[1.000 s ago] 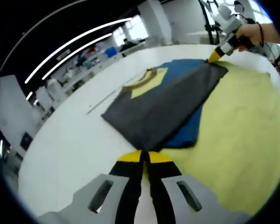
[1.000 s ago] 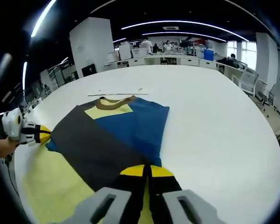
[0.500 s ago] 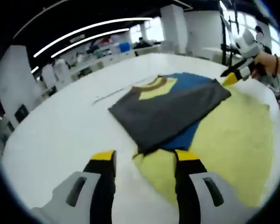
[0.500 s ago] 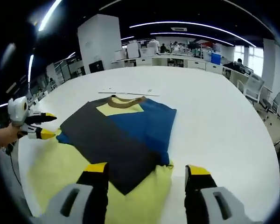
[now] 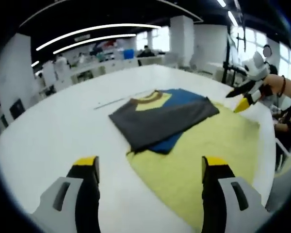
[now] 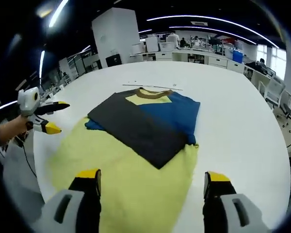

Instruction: Fold the garment on the visible template until the final outline fits inside the template.

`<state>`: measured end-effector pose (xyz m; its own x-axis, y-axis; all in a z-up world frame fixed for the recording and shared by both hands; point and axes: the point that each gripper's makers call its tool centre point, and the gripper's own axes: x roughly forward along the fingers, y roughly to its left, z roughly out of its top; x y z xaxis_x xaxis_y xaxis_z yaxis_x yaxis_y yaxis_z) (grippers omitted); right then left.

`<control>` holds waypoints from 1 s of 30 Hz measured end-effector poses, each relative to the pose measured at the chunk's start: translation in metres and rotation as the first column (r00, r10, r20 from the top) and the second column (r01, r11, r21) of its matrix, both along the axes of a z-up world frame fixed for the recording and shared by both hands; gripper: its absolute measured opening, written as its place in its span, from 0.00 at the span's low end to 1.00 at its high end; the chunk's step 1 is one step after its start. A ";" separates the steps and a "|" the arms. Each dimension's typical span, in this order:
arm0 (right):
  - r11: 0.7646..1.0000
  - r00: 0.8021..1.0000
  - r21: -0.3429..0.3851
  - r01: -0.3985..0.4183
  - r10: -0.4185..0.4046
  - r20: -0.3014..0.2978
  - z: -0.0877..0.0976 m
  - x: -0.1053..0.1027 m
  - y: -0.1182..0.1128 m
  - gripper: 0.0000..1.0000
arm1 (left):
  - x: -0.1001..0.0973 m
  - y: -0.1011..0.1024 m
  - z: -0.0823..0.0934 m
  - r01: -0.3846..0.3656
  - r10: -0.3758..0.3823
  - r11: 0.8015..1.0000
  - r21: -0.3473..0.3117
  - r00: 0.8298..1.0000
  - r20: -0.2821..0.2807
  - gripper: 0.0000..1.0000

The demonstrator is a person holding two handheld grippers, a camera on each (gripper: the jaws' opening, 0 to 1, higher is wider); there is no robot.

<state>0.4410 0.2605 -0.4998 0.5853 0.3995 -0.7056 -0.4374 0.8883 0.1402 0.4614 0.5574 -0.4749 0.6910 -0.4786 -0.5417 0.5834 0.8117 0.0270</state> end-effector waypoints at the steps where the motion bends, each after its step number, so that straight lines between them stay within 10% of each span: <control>1: 1.000 1.000 0.000 -0.001 0.001 -0.006 0.000 -0.004 0.000 0.90 | -0.005 0.001 -0.001 0.004 -0.004 1.000 0.001 1.000 -0.005 0.85; 19: 0.997 0.996 0.015 0.074 -0.073 -0.053 -0.007 -0.070 -0.019 0.90 | -0.067 0.010 -0.022 0.012 -0.011 1.000 0.017 0.995 -0.098 0.91; 30: 0.988 0.987 -0.004 0.151 -0.151 -0.062 -0.021 -0.087 -0.033 0.65 | -0.088 0.019 -0.039 -0.043 0.053 0.997 0.069 0.988 -0.147 0.61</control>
